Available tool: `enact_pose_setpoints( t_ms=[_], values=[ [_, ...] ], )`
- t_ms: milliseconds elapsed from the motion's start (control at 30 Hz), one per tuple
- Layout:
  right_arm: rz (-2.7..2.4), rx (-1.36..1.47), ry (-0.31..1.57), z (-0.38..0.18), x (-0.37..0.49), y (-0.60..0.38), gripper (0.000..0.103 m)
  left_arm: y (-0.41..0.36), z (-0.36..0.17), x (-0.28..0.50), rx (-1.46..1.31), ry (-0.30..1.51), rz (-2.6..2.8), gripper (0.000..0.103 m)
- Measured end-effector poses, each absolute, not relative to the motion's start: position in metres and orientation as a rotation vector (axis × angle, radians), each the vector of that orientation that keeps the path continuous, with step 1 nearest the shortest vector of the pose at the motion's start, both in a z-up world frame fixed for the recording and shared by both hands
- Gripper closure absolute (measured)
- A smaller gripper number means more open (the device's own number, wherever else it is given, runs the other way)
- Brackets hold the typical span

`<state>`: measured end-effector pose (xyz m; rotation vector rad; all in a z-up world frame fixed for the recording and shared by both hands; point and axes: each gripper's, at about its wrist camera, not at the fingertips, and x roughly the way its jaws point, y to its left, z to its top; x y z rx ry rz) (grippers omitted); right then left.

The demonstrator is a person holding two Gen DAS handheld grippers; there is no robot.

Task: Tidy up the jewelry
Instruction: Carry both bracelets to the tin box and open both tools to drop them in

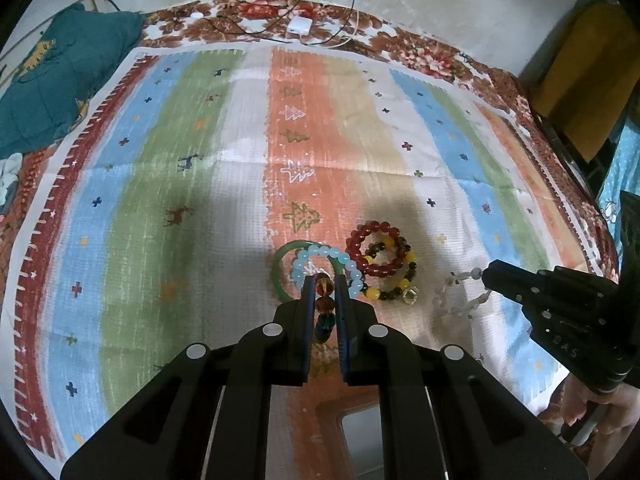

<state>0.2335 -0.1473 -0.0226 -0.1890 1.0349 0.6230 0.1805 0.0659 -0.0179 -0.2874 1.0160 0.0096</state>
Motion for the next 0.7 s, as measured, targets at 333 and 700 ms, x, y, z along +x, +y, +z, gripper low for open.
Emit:
enact_pose_setpoints(
  t_ms=[333,700],
  values=[
    [0.641,-0.194,1.009,-0.011,0.216,-0.148,0.095,0.060,-0.011,0.170,-0.290,1.001,-0.002,0.094],
    [0.655,-0.218,0.947,0.006,0.193,-0.153,0.095,0.046,0.000,0.150,-0.259,0.972,-0.004,0.094]
  ],
)
